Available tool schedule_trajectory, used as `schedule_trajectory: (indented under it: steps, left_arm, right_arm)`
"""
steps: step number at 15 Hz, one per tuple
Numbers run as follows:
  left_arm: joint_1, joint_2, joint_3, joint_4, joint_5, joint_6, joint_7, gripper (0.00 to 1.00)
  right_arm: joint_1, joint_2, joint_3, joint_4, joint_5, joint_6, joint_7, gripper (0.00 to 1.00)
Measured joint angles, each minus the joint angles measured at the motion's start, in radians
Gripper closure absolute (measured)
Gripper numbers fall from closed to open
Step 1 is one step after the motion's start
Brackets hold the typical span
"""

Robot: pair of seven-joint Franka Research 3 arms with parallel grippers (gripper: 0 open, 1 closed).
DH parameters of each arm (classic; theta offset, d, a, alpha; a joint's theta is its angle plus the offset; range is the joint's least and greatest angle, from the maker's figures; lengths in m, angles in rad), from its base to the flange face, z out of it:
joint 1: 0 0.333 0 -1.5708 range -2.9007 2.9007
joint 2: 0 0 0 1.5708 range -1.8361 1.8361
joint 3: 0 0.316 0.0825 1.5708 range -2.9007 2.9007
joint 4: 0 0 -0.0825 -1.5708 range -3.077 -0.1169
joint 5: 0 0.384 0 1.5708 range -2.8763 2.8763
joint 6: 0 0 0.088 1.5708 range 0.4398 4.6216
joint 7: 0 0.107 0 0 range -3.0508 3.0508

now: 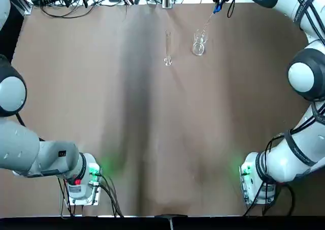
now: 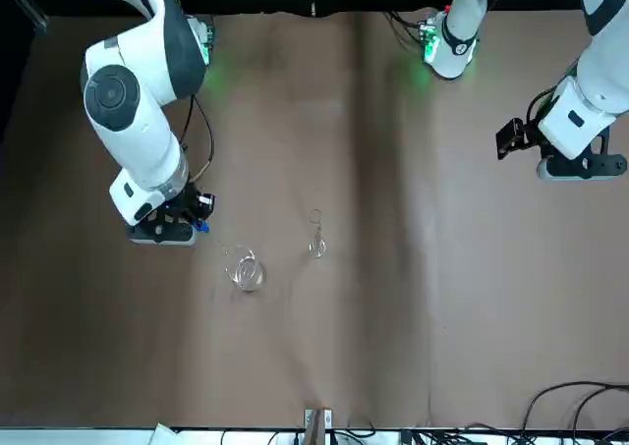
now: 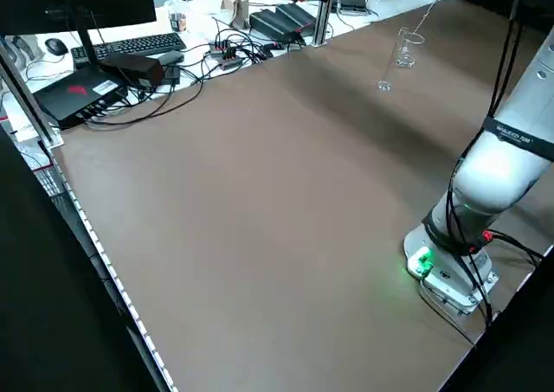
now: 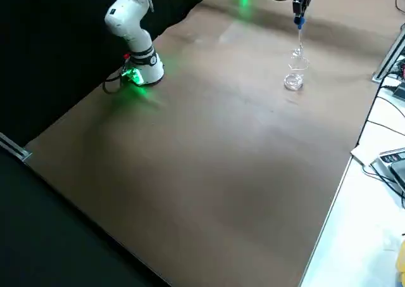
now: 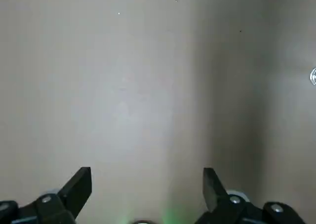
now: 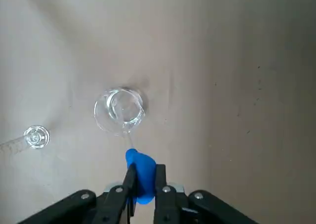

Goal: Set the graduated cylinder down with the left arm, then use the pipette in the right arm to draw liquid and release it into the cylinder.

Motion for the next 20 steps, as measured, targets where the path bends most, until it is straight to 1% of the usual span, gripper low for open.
schedule_trajectory:
  steps: [6, 12, 16, 20]
  left_arm:
    - [0.0, 0.0, 0.0, 0.0, 0.0, 0.0, 0.0, 0.0]
    - [0.0, 0.0, -0.004, 0.0, 0.0, 0.0, 0.0, 0.0]
    - [0.0, 0.0, -0.004, 0.001, 0.0, 0.0, 0.0, 0.0]
    - [0.0, 0.0, -0.004, 0.001, 0.0, 0.0, 0.0, 0.0]
  right_arm:
    - [0.0, -0.017, 0.004, 0.003, 0.001, -0.012, 0.0, 0.82]
    - [0.001, -0.026, 0.007, 0.034, 0.005, -0.048, 0.004, 0.82]
    - [0.002, -0.026, 0.01, 0.036, 0.046, -0.048, 0.039, 0.82]
    - [0.002, -0.037, 0.011, 0.071, 0.135, -0.06, 0.048, 0.82]
